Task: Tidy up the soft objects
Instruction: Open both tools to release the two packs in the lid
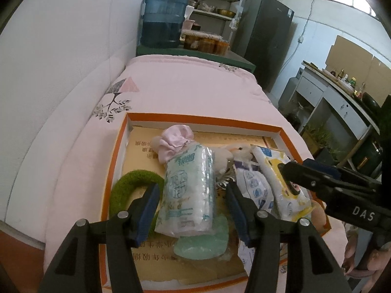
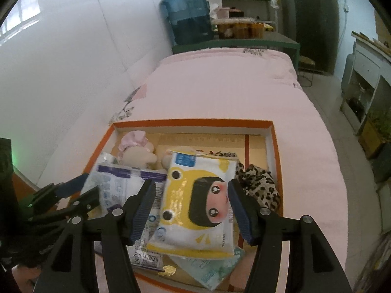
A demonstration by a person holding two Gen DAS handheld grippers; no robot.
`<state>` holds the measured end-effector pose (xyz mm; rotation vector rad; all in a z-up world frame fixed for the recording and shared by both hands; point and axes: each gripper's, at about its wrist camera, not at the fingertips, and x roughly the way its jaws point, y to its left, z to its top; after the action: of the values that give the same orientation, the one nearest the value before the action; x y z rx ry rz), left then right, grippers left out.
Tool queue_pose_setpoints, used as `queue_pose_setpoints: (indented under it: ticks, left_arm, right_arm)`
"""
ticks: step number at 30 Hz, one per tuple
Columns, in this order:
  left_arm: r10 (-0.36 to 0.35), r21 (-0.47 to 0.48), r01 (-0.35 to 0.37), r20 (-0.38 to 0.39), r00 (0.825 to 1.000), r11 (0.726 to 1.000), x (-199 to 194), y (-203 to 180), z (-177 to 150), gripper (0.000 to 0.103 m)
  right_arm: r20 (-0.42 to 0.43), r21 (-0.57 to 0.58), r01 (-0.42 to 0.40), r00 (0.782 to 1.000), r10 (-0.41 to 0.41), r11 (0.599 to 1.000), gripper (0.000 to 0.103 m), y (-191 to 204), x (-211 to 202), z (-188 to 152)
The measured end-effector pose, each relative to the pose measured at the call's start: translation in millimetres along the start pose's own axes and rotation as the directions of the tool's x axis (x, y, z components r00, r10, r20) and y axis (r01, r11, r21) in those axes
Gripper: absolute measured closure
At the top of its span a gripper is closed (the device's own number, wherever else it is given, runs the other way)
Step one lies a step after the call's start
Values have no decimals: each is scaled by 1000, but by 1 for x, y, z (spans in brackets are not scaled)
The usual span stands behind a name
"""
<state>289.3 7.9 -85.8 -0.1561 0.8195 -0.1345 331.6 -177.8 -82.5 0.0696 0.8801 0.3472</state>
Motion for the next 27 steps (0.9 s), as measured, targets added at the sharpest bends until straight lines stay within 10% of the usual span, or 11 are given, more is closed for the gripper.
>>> queue_pose_setpoints:
  ticks: [27]
  left_arm:
    - [1, 3, -1, 82, 997, 1000, -58, -5, -6, 47]
  right_arm:
    - [76, -37, 14, 997, -11, 999, 40, 33, -61, -27]
